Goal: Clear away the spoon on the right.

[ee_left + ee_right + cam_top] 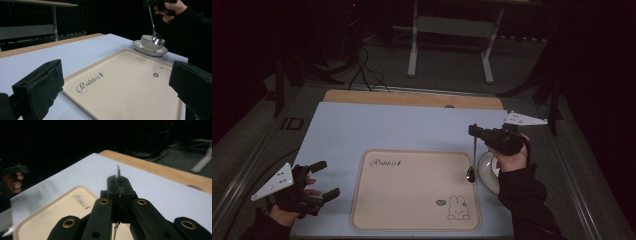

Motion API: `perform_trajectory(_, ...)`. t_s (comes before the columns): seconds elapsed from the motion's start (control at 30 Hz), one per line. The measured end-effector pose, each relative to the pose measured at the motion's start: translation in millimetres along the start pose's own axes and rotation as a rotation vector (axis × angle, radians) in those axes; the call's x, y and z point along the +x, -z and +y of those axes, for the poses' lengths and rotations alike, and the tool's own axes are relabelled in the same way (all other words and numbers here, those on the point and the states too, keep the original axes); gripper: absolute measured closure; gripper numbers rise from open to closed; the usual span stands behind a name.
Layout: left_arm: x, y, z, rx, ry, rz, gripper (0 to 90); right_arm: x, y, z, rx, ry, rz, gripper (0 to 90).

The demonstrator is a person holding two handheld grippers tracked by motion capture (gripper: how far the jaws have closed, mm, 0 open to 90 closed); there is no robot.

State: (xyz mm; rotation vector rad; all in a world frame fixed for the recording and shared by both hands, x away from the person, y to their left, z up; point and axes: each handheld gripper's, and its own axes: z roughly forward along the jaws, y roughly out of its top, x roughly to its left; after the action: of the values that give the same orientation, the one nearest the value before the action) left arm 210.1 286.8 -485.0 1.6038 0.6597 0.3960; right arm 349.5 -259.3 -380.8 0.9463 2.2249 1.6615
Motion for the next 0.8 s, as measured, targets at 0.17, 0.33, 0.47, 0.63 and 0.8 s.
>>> perform_trajectory(0.17, 0.1, 0.2, 0.0, 0.0, -0.001, 0.0, 0.0, 5.3, -19.6, -11.1, 0.005, 0.005, 0.098, 89.8)
perform_trajectory(0.33, 0.0, 0.2, 0.0, 0.0, -0.001, -0.002, 0.0, 12.8, -33.9, -22.7, 0.012, -0.007, 0.178, 89.8)
perform_trajectory(0.47, -0.1, 0.3, 0.1, 0.001, -0.002, -0.002, 0.0, 17.4, -43.1, -32.0, 0.022, -0.027, 0.234, 89.8)
perform_trajectory(0.63, -0.1, 0.1, 0.0, -0.001, -0.001, -0.002, 0.0, 20.9, -52.4, -44.4, 0.052, -0.035, 0.254, 89.7)
perform_trajectory(0.8, 0.0, -0.1, -0.1, -0.001, 0.0, -0.001, 0.0, 21.1, -58.8, -59.5, 0.061, -0.064, 0.289, 89.7)
